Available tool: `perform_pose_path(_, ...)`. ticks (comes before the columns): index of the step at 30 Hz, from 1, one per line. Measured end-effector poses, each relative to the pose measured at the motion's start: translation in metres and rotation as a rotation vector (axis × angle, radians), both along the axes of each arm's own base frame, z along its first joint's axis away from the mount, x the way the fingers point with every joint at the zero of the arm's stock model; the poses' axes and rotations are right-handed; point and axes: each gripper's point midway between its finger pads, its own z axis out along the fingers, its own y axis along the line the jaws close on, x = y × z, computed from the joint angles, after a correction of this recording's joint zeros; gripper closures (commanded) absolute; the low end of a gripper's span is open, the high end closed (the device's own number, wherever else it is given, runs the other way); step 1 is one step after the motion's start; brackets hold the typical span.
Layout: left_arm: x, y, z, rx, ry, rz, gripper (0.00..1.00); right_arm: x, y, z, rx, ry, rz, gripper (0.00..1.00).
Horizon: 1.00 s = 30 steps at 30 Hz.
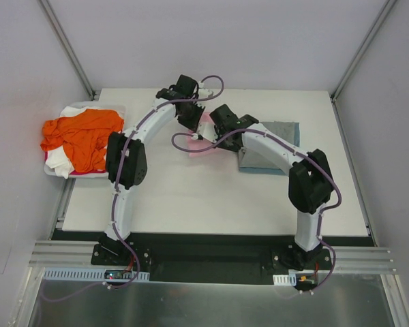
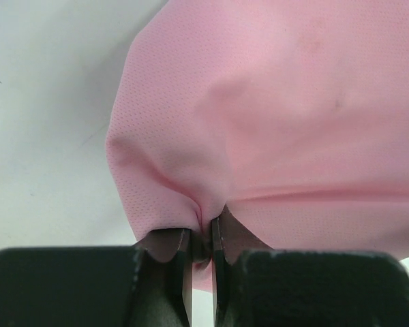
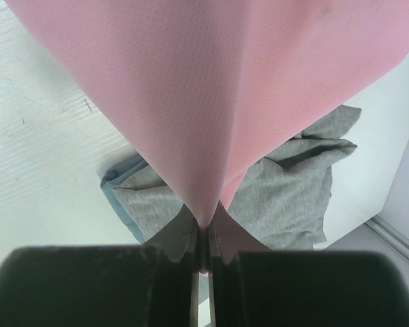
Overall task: Fold and stack the t-shirts
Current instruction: Neatly place the folded tshirt to the corner
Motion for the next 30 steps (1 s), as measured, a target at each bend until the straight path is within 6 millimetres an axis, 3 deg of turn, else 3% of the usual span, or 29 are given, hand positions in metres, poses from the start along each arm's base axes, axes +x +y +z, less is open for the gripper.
perform_pose_path(6,0.003,-0.004,0.013,-0.008,-0.023,-0.007,1.0,0.002,-0.004,0.017,0.004,-0.044,-0.012,0.99)
perform_pose_path(19,0.012,-0.011,0.037,-0.031,-0.075,0.002,1.0,0.008,-0.016,0.026,-0.042,-0.094,-0.05,0.99)
perform_pose_path(30,0.022,-0.029,0.067,-0.096,-0.134,-0.002,1.0,0.017,-0.04,0.072,-0.048,-0.232,-0.129,0.99)
